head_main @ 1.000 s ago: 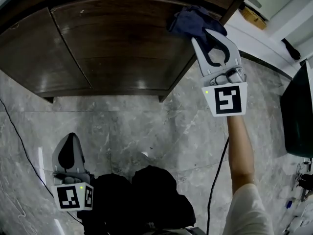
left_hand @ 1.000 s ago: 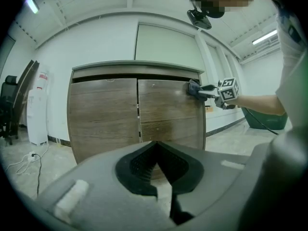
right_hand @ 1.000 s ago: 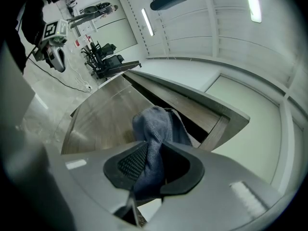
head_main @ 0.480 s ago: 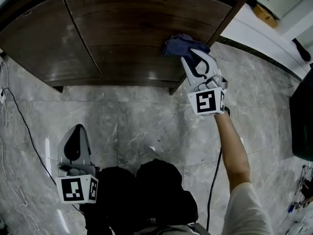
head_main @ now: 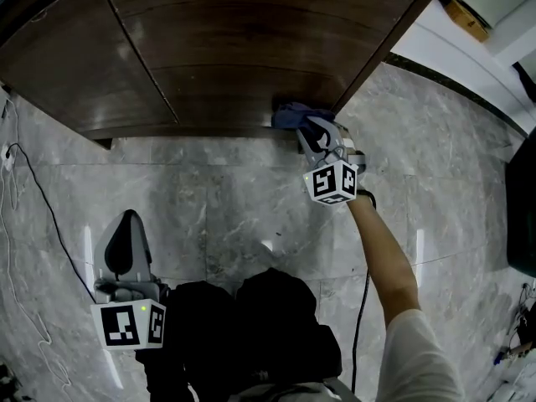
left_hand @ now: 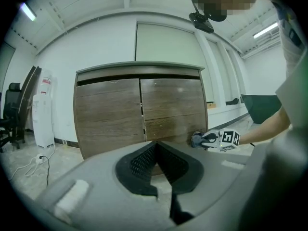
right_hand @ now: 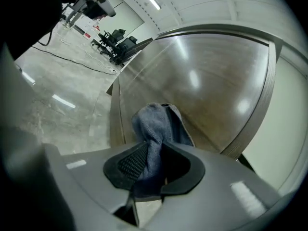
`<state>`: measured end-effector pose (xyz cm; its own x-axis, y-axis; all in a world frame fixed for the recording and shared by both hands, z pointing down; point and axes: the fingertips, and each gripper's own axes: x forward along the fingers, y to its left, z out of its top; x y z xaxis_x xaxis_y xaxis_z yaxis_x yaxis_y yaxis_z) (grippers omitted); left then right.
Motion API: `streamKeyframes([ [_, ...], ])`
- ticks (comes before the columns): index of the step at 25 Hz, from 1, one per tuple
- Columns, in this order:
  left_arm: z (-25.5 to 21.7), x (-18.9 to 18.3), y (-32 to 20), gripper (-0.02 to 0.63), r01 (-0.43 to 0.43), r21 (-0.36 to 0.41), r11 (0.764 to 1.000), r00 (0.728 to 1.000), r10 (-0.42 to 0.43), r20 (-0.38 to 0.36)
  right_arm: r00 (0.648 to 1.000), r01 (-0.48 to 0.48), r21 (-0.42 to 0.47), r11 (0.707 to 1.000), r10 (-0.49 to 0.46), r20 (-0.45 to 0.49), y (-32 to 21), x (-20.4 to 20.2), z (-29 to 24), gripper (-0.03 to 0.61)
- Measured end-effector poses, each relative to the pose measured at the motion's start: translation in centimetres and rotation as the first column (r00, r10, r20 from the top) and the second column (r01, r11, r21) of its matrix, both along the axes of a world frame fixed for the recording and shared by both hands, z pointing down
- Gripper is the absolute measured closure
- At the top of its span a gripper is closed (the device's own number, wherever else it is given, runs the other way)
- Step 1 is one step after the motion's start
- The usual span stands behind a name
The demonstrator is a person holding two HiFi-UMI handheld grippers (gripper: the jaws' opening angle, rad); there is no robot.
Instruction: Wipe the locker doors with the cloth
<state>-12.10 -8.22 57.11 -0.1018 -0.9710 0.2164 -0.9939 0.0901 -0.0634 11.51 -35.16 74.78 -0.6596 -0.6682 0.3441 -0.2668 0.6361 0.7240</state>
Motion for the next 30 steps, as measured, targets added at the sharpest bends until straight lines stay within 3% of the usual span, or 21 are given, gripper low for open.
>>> streamKeyframes([
  [6,0.3,-0.1,0.3,0.612,0.015,-0.012,1.0,1.0,-0.015,0.008,0.998,-0.015,-0.081,0.997,0.011,-0.056,0.0,0.0,5.4,0.488],
  [11,0.1,-0.1,0.7,0.612,0.019,-0.008,1.0,1.0,-0.019,0.007,0.996,-0.023,-0.079,0.997,0.016,-0.088,0.1,-0.4,4.9,0.488],
  [21,-0.9,-0.2,2.2,0.612,0.02,0.013,1.0,1.0,-0.019,-0.005,0.998,0.013,0.16,0.987,-0.023,0.063,0.8,-4.1,-14.9,0.489],
  [30,-1.4,-0.7,3.0,0.612,0.028,0.021,0.999,1.0,-0.028,-0.001,0.995,0.018,0.305,0.952,-0.047,0.088,1.2,-6.9,-27.5,0.489],
])
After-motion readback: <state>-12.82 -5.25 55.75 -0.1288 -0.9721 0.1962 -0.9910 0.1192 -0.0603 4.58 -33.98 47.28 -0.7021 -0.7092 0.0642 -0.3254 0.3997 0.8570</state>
